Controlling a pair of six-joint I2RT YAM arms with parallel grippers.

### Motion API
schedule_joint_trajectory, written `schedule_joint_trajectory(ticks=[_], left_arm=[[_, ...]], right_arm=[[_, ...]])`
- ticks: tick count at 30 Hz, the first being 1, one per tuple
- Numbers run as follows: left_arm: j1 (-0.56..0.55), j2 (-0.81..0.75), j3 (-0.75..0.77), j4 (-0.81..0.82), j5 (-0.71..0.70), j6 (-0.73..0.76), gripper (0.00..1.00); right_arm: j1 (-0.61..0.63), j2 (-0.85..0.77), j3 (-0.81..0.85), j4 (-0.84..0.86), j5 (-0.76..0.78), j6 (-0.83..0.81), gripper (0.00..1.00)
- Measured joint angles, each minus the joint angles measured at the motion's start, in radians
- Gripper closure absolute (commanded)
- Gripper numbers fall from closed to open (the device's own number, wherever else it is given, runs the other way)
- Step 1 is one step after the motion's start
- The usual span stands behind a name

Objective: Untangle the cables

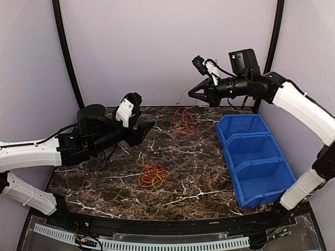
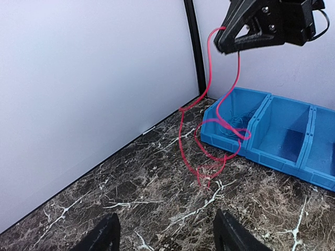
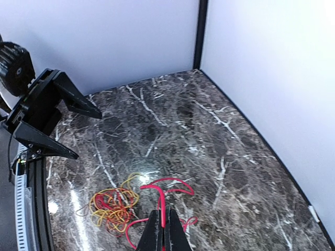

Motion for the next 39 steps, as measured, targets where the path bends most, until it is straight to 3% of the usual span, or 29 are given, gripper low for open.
schedule_joint_trajectory(ticks=[4,11,19,27,31,39], left_arm=[[0.024,0.078,0.042,0.006,-0.024,0.018,0.34],[0.166,0.253,0.19,-0.023,0.015,-0.061,0.32],[0.24,0.235,0.09,0.005,0.03,-0.162,0.31],[0.24,0.181,0.068,0.018,0.024,-0.175,0.31],[0.24,0.173,0.068,0.027,0.024,-0.175,0.32],[0.24,0.173,0.066,0.029,0.02,-0.175,0.31]], right_arm=[[-0.101,-0.095,-0.048,-0.002,0.031,-0.04,1.0],[-0.345,-0.219,-0.145,-0.091,0.047,-0.118,1.0],[-0.602,-0.38,-0.262,-0.251,0.015,-0.235,1.0],[-0.737,-0.516,-0.452,-0.363,0.02,-0.338,1.0],[-0.769,-0.521,-0.431,-0.418,0.02,-0.365,1.0],[-0.772,-0.522,-0.161,-0.409,-0.027,-0.357,1.0]])
